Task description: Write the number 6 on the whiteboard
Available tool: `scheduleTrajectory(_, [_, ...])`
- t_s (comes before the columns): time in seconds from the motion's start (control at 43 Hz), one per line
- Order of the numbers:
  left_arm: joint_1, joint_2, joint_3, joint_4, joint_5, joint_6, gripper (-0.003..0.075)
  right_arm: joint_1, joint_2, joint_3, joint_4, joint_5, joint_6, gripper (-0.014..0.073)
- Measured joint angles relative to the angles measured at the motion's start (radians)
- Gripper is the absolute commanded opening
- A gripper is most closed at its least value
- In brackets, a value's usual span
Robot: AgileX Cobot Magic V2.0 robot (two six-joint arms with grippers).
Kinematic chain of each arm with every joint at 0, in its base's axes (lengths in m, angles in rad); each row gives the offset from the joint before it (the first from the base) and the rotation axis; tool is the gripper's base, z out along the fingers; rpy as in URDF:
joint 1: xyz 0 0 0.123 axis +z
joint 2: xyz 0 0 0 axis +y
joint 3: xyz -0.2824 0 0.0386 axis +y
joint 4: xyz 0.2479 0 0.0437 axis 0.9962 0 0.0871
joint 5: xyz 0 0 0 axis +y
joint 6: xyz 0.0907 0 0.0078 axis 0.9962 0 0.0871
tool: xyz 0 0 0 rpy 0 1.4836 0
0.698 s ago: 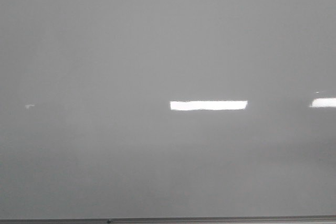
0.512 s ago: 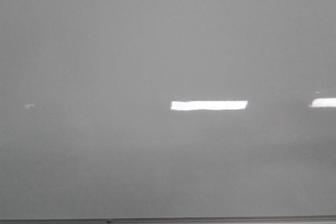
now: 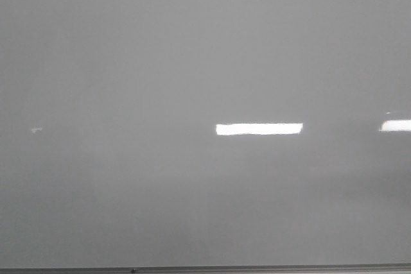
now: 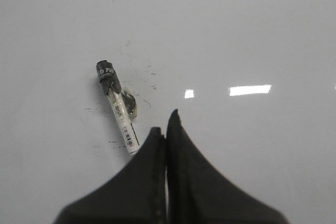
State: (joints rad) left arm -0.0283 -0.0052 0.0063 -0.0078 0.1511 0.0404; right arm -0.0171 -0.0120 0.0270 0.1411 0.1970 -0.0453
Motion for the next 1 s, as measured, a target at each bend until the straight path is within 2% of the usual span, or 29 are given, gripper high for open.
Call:
scheduleTrajectory(0.488, [0.0,0.0,0.0,0.008,-0.006,0.0,-0.002,0.0,0.0,0.0,0.0,-0.002,0.0,-0.0068])
scheduleTrajectory(0.721, [0.0,0.0,0.0,-0.003,-0.127,0.0,-0.002,0.0,0.0,-0.006,0.009,-0.08,0.0,-0.0067])
scheduleTrajectory(0.837, [0.0,0.0,-0.036,-0.023,-0.137,0.0,-0.002,0.0,0.0,-0.081,0.013,-0.023,0.0,-0.0066])
scheduleTrajectory(1.0, [0.0,0.036,-0.18,-0.005,-0.065,0.0,-0.002,0.0,0.047,-0.248,0.013,0.096,0.0,-0.0064])
